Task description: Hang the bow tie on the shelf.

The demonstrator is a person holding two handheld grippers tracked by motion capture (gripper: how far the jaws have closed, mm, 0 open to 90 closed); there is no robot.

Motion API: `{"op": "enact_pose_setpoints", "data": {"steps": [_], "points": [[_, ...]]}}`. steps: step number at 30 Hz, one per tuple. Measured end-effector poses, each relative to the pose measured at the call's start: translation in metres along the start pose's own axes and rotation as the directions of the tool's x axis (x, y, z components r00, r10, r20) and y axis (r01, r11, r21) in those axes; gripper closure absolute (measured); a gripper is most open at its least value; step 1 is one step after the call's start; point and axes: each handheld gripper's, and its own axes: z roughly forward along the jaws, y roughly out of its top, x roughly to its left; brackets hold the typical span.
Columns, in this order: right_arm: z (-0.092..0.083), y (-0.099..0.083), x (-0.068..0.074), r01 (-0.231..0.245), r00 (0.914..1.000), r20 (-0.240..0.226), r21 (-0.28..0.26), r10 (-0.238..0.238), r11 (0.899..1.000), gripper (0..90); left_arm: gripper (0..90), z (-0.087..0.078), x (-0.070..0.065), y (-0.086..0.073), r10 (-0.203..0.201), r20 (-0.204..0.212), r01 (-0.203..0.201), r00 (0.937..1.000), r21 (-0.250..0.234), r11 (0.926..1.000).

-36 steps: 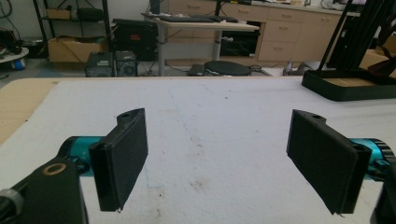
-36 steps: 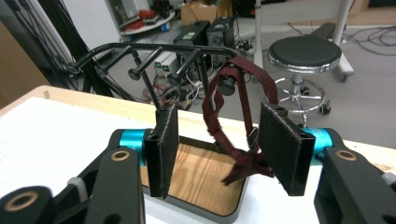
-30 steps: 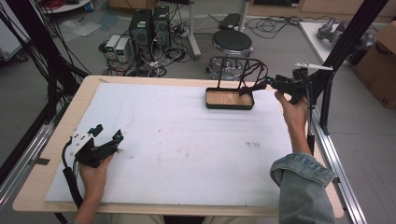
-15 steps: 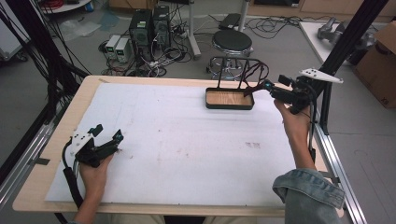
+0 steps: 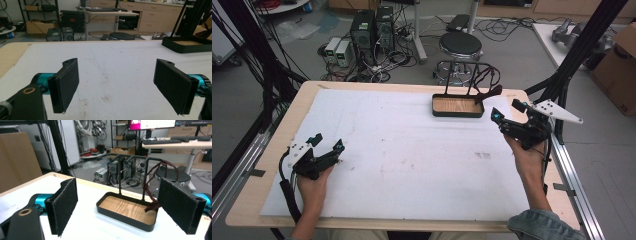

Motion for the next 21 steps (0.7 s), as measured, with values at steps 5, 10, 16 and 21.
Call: {"op": "enact_pose_setpoints", "data": {"steps": [5,10,16,21], "points": [[-0.010,-0.017,0.007,0.014,0.9999,0.000,-0.036,-0.014,0.999,12.9,20.7,0.000,0.000,0.000,-0.002,0.002,0.002,1.0000,0.001,1.0000],[-0.017,-0.033,0.013,0.042,0.9991,0.010,-0.060,-0.041,0.997,12.3,20.7,0.000,0.000,0.000,-0.002,0.002,0.002,1.0000,0.002,1.0000],[-0.020,-0.049,0.021,0.071,0.9974,0.018,-0.060,-0.070,0.996,12.1,20.7,0.000,0.000,0.000,-0.002,0.002,0.002,1.0000,0.002,1.0000],[-0.023,-0.074,0.027,0.058,0.9980,0.028,-0.057,-0.057,0.997,12.0,20.7,0.000,0.000,0.000,-0.001,0.002,0.001,1.0000,0.003,1.0000]]}}
